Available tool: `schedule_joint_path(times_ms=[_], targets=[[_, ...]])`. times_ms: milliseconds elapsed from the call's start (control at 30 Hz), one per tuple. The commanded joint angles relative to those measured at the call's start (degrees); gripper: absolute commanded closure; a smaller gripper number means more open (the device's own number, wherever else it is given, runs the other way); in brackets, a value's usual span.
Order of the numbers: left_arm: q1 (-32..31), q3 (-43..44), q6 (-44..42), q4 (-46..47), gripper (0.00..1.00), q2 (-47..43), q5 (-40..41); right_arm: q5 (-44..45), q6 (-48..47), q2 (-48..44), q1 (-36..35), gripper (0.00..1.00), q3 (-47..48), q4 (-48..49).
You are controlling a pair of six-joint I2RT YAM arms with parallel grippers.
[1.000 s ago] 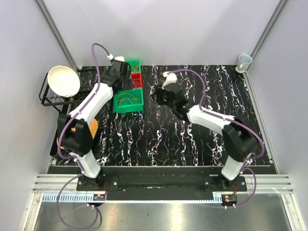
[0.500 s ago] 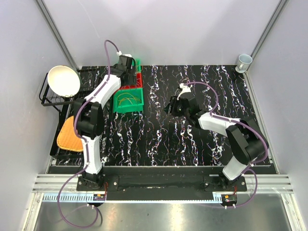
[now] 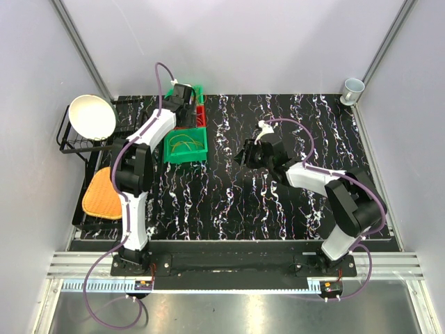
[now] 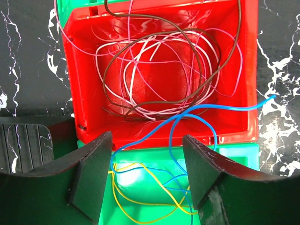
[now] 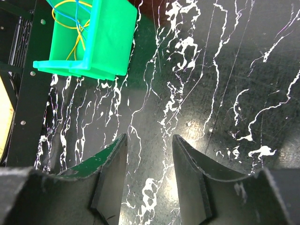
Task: Untangle the cables
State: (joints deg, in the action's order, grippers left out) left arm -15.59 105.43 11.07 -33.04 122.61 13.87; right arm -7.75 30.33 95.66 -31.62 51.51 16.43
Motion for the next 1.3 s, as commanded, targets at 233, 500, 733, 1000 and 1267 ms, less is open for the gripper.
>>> schedule_joint_path(times_ms=[233, 500, 733, 1000, 1267], targets=[[0.7, 3.4, -0.9, 2.7, 0.61, 1.1, 0.0, -2.3, 0.5, 1.5, -0.3, 0.52, 1.9, 1.9], [0.8, -0.2, 0.2, 3.5, 1.0, -2.7, 0.5, -2.4, 0.6, 2.0, -0.3, 0.53, 2.4, 1.6], [0.7, -4.9, 1.9, 4.2, 1.0, -8.6, 0.4, -2.8, 0.8, 2.4, -0.3, 0.53, 2.5, 1.5], [-0.2, -13.2, 3.9, 6.7, 1.0, -15.0, 0.3, -3.2, 0.9, 2.7, -0.3, 0.54, 2.7, 1.5], [-0.8, -20.8, 6.2, 8.7, 1.0, -17.5, 0.8, -3.9, 1.1, 3.3, -0.3, 0.54, 3.1, 1.6]])
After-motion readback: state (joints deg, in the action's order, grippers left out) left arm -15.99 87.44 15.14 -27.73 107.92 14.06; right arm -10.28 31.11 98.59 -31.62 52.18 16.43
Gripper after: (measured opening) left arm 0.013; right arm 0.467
